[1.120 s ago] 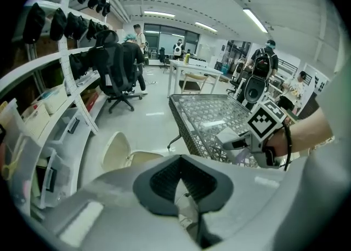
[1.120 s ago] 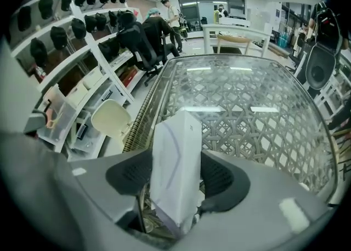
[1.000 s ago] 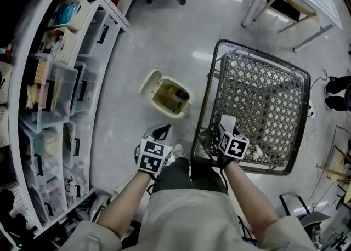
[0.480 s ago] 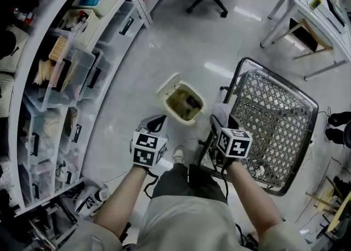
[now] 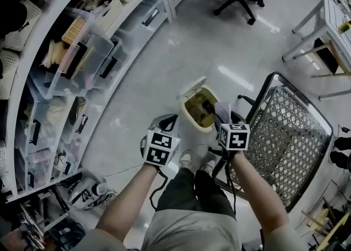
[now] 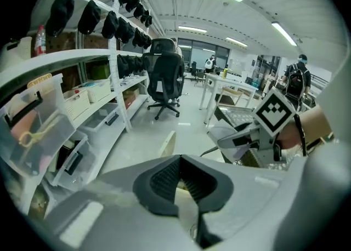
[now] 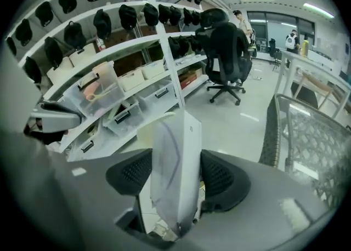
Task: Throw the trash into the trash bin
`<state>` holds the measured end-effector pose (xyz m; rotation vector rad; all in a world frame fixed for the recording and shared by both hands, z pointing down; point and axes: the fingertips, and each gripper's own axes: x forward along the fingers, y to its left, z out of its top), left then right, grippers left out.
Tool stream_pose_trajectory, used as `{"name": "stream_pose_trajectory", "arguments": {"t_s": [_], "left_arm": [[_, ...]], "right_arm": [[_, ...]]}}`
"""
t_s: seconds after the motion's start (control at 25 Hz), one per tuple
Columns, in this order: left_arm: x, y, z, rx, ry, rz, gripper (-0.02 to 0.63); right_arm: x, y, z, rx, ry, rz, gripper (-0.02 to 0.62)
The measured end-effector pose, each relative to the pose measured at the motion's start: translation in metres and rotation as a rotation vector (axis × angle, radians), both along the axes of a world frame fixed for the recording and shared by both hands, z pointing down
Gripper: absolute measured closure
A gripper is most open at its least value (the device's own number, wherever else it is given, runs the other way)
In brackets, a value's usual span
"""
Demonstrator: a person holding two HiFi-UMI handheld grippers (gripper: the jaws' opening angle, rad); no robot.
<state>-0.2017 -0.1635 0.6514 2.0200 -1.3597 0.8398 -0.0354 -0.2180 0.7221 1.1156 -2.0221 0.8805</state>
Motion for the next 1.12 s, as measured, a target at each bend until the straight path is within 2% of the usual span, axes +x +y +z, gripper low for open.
{"name": "stream_pose_trajectory", "arguments": {"t_s": [0.44,0.64,0.8,1.0,1.12], "left_arm": [[-0.011,-0.003,0.101,-0.051,0.018,-0.017,0.603],[-0.009,-0.001,0.126,-0.068,0.017,-0.009,0.603],[-0.014,0.003,0.122,-0.068,0.014,-0.016,0.603],[-0.013,0.010,0.094,-0.051,0.006,-0.008,0.603],[-0.012,0.010,0.068,-0.029,0.000,-0.003,0.603]], "right_arm": [[-0.027,-0.011,0.125,-0.083,0.083,-0.117,0.302],[-0.022,-0.011,0.158,-0.102,0.097,-0.075,0.265],[-0.022,-0.015,0.148,-0.080,0.071,-0.054,0.267],[-0.024,-0.009,0.100,-0.039,0.025,-0.075,0.364],[-0.019,-0.003,0.062,-0.014,-0.003,-0.086,0.399]]}}
